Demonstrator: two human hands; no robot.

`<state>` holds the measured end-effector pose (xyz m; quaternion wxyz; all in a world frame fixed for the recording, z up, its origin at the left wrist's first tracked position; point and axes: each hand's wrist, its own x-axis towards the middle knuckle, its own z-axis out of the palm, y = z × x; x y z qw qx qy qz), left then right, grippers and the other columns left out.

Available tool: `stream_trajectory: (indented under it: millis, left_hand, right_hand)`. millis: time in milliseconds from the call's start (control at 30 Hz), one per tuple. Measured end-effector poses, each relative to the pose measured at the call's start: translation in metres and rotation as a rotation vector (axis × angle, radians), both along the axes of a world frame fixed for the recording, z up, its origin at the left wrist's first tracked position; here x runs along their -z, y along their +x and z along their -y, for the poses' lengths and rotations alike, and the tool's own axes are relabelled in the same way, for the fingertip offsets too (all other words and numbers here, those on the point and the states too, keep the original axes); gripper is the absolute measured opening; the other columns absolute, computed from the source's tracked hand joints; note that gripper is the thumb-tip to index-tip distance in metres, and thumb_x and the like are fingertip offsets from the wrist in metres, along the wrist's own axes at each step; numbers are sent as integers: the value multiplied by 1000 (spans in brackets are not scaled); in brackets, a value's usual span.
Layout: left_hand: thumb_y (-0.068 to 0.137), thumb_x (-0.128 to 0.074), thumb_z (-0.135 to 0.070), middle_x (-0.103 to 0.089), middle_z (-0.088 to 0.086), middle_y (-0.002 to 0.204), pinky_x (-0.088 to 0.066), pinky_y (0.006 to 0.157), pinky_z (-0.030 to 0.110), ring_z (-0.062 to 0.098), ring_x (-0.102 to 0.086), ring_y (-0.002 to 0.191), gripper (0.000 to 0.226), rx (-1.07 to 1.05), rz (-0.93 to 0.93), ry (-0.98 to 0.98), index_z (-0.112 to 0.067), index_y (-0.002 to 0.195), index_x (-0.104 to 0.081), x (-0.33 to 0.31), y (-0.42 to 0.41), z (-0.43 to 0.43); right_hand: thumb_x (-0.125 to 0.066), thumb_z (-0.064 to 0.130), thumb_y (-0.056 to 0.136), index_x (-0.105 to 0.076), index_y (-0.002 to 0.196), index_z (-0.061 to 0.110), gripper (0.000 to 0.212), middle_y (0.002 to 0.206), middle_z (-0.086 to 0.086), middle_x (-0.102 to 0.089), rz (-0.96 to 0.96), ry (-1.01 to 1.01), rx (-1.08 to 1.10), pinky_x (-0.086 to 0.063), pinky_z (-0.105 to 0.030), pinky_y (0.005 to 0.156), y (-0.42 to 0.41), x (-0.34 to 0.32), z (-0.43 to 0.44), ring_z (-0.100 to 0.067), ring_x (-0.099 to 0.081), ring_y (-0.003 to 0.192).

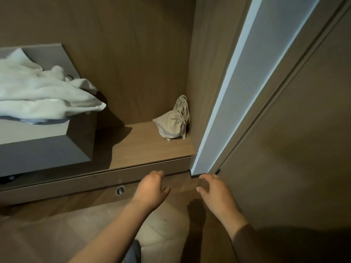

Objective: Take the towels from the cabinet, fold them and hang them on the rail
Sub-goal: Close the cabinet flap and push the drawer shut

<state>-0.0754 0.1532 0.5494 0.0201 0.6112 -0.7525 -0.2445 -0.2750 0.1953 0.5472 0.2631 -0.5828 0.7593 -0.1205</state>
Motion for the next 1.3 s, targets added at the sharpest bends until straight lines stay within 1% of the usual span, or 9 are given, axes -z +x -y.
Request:
stream_trajectory:
  millis: [100, 367, 633, 767, 900, 1033, 1133, 1233, 1300]
  left_hand:
    - [89, -62, -38, -58, 3, 124, -46, 94, 30, 18, -57, 113, 46, -42, -51, -48, -18, 129, -55, -21, -7, -32]
    - [88, -62, -41, -59, -2, 124, -46, 94, 27, 14, -57, 112, 45, -89, -68, -65, -22, 128, -56, -66, 16, -64]
    - [87, -64, -41, -60, -6, 125, -45, 93, 22, 8, -57, 112, 46, -337, -105, -115, -25, 129, -56, -95, 109, -71]
    - [87, -65, -42, -58, -12, 127, -46, 94, 21, 4, -55, 113, 49, -476, -150, -175, -31, 133, -52, -115, 165, -71]
    - [87, -65, -42, -56, -14, 130, -43, 96, 19, 2, -54, 115, 50, -572, -150, -267, -34, 134, -50, -133, 218, -69]
    - [88, -63, -45, -53, -17, 133, -39, 98, 15, -2, -51, 118, 51, -607, -133, -339, -36, 136, -47, -149, 266, -58]
    - [89, -60, -46, -53, -16, 133, -40, 100, 17, -1, -51, 119, 51, -613, -102, -409, -33, 137, -47, -163, 297, -38]
    - [90, -59, -47, -54, -14, 133, -42, 101, 20, 1, -51, 118, 50, -609, -86, -467, -31, 136, -48, -180, 320, -5]
    - [90, -58, -49, -54, -14, 133, -43, 100, 21, 2, -52, 118, 50, -617, -86, -494, -32, 136, -48, -188, 332, 22]
  right_hand:
    - [-66, 29, 91, -56, 130, 32, 41, 131, 9, -57, 37, -5, -11, -46, -21, 88, -12, -26, -23, -11, -56, 117]
    - [-68, 31, 90, -57, 130, 30, 42, 127, 11, -59, 15, -28, -182, -46, -19, 89, -1, -68, -37, -6, -57, 113]
    - [-66, 33, 90, -57, 129, 30, 40, 125, 11, -59, -39, -116, -462, -45, -24, 93, 100, -102, 15, -8, -56, 113]
    - [-66, 31, 90, -58, 129, 28, 40, 124, 11, -60, -27, -166, -571, -45, -22, 92, 162, -122, 42, -7, -56, 113]
    - [-66, 33, 90, -57, 128, 31, 39, 124, 13, -58, -18, -210, -655, -45, -20, 93, 221, -135, 66, -4, -54, 113]
    - [-68, 38, 88, -55, 128, 39, 42, 127, 18, -57, 7, -277, -663, -45, -16, 92, 271, -147, 92, 1, -54, 115]
    - [-68, 40, 87, -55, 128, 40, 43, 128, 19, -57, 53, -362, -663, -45, -16, 92, 298, -159, 119, 1, -54, 115]
    - [-68, 41, 87, -56, 127, 40, 42, 125, 21, -57, 77, -458, -671, -46, -16, 88, 317, -176, 153, 7, -52, 103]
    - [-68, 42, 86, -56, 126, 40, 42, 124, 22, -56, 96, -493, -676, -50, -16, 85, 329, -186, 181, 6, -53, 96]
